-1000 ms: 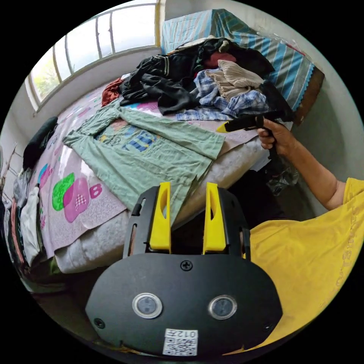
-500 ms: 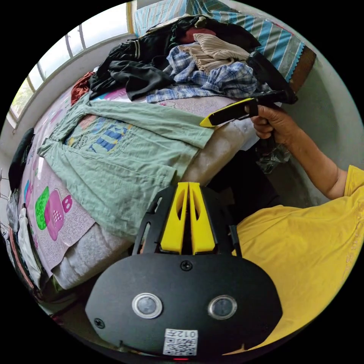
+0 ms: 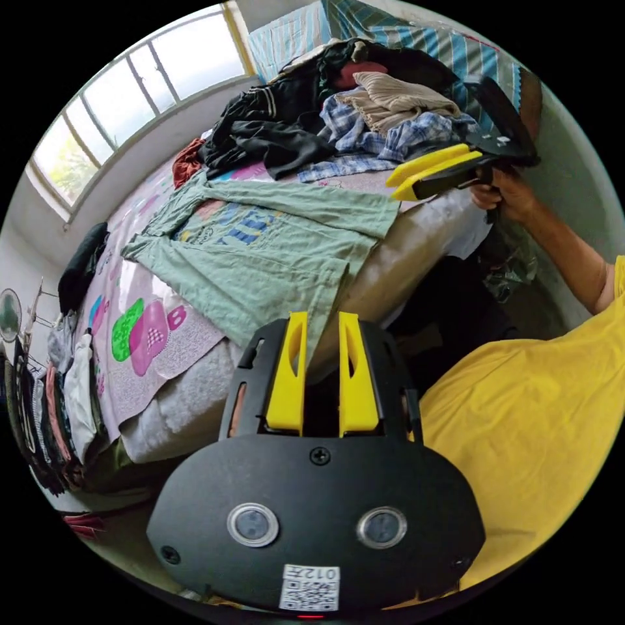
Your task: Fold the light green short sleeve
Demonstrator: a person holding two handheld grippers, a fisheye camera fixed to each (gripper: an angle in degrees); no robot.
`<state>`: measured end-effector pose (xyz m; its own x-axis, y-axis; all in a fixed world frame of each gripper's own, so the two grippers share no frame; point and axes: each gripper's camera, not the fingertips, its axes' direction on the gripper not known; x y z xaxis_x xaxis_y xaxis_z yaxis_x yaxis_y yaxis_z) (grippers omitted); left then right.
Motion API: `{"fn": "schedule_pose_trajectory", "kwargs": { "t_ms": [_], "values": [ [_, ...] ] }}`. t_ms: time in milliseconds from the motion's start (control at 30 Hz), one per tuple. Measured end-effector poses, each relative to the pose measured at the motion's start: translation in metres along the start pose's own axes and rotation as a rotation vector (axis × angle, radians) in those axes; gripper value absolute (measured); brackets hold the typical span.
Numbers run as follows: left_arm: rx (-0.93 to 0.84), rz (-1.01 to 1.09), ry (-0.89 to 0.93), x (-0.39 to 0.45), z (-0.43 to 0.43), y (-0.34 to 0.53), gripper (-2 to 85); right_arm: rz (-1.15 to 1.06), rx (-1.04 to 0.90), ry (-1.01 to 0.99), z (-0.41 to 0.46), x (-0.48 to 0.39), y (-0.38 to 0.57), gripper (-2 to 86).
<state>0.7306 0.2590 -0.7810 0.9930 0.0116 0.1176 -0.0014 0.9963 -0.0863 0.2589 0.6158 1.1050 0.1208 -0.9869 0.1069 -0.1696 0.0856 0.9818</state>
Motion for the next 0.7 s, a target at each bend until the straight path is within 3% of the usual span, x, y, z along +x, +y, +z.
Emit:
{"fn": "schedule_pose_trajectory", "kwargs": {
  "t_ms": [233,500,700],
  "values": [
    [-0.061,0.144,-0.316,0.047,0.013,-0.002,8.5,-0.290,-0.170,0.156,0.057,-0.072,0.040,11.4],
    [-0.109,0.239,-0.382,0.070,0.022,-0.018,5.3,-0.333,-0.213,0.155,0.089,-0.090,0.063,10.3],
    [-0.112,0.213,-0.330,0.066,0.006,-0.026,1.0,-0.362,-0.218,0.129,0.095,-0.100,0.084,10.7]
  ]
}}
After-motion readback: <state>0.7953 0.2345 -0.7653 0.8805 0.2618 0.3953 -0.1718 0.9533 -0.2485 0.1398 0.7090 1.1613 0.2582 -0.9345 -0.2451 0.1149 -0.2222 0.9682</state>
